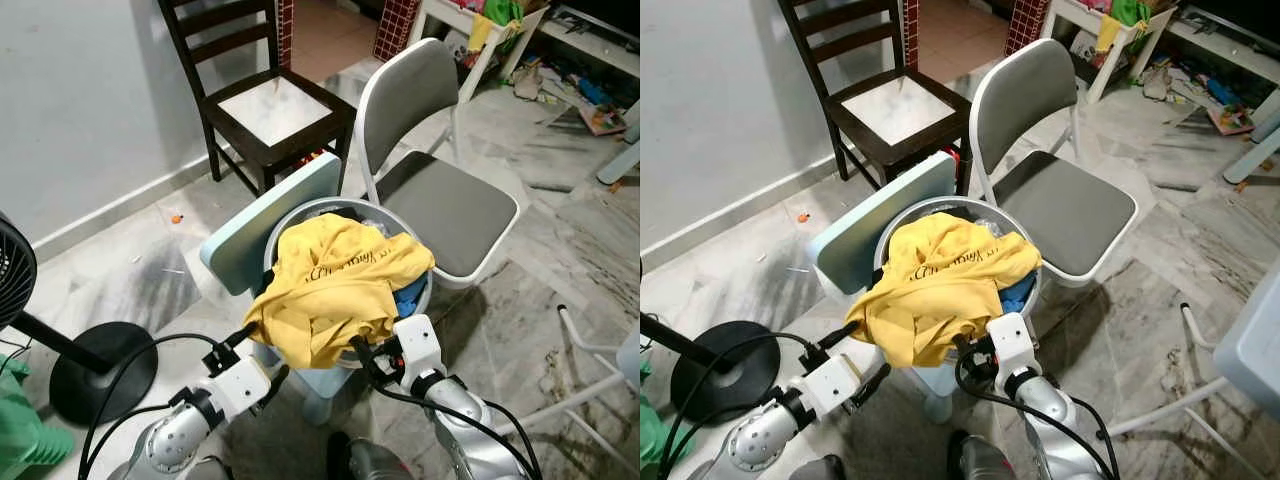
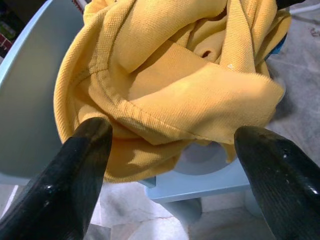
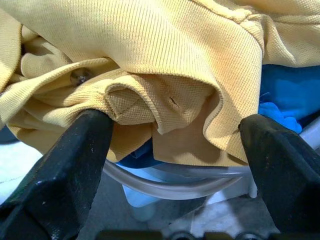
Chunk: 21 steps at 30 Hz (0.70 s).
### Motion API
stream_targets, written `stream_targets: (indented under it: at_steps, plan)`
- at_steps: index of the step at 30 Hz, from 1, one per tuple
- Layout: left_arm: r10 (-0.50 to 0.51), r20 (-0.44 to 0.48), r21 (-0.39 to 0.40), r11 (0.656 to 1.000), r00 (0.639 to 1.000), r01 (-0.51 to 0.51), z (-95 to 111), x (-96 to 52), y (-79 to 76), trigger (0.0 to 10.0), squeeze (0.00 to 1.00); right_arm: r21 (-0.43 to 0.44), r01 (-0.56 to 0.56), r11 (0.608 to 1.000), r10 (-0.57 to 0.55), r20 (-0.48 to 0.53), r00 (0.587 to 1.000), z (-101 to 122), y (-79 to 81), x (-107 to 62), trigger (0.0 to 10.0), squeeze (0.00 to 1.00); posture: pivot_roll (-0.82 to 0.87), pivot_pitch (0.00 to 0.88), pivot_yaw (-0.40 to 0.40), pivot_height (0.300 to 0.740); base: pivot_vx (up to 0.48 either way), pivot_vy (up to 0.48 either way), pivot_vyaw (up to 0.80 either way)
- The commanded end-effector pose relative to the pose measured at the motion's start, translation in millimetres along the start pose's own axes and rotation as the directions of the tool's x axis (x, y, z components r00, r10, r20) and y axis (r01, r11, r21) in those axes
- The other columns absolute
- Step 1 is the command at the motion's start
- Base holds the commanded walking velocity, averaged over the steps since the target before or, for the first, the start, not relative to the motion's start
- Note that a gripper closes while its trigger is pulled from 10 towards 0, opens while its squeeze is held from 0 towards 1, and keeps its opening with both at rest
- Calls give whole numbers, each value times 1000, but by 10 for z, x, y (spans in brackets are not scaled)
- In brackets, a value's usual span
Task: Hang hanger
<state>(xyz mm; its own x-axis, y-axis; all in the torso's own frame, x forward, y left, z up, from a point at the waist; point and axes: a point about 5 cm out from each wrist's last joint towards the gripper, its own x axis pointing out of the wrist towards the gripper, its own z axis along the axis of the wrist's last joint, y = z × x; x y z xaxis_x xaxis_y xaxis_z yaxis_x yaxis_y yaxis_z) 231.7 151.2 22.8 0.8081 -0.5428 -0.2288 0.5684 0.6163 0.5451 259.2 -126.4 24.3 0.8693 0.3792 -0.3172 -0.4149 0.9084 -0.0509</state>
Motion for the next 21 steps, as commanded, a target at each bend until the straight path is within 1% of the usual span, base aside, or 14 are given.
stream_targets:
  at_steps: [1,7,11,15,16,17,18,19,20,21]
  plan:
    - [-14,0,15,1000,1000,14,-10,30,-58,10000,0,2,18,1000,-18,-16,1000,-54,-43,-43,10000,141,-105,199,-84,740,0,0,0]
    - [5,34,38,999,999,-6,26,135,5,10000,0,1,23,1000,-23,-15,1000,-49,-45,-42,10000,141,-111,199,-81,740,0,0,0]
    - [7,30,43,999,1000,-8,17,151,17,10000,0,2,23,1000,-23,-14,1000,-49,-39,-40,10000,137,-112,200,-79,740,0,0,0]
    - [6,13,54,999,1000,-7,-14,201,34,10000,0,3,22,1000,-22,-16,1000,-58,-32,-46,10000,137,-112,200,-79,740,0,0,0]
    - [4,6,55,998,1000,-5,-22,221,42,8627,0,3,22,1000,-22,-16,1000,-59,-32,-47,10000,145,-113,201,-79,740,0,0,0]
    - [4,6,55,998,1000,-5,-22,221,42,8627,0,3,22,1000,-22,-16,1000,-59,-32,-47,10000,145,-113,201,-79,740,0,0,0]
    - [2,0,57,998,1000,-2,-29,236,50,4745,0,3,23,1000,-23,-16,1000,-58,-28,-46,10000,141,-115,202,-79,740,0,0,0]
    - [1,-2,58,998,1000,0,-32,246,53,4353,0,4,23,1000,-23,-16,1000,-57,-28,-46,10000,141,-115,202,-79,740,0,0,0]
    - [1,-2,58,998,1000,0,-32,246,53,4353,0,4,23,1000,-23,-16,1000,-57,-28,-46,10000,141,-115,202,-79,740,0,0,0]
    - [-1,-4,58,998,1000,2,-33,257,57,863,0,4,23,1000,-23,-15,1000,-55,-26,-45,10000,145,-116,201,-78,740,0,0,0]
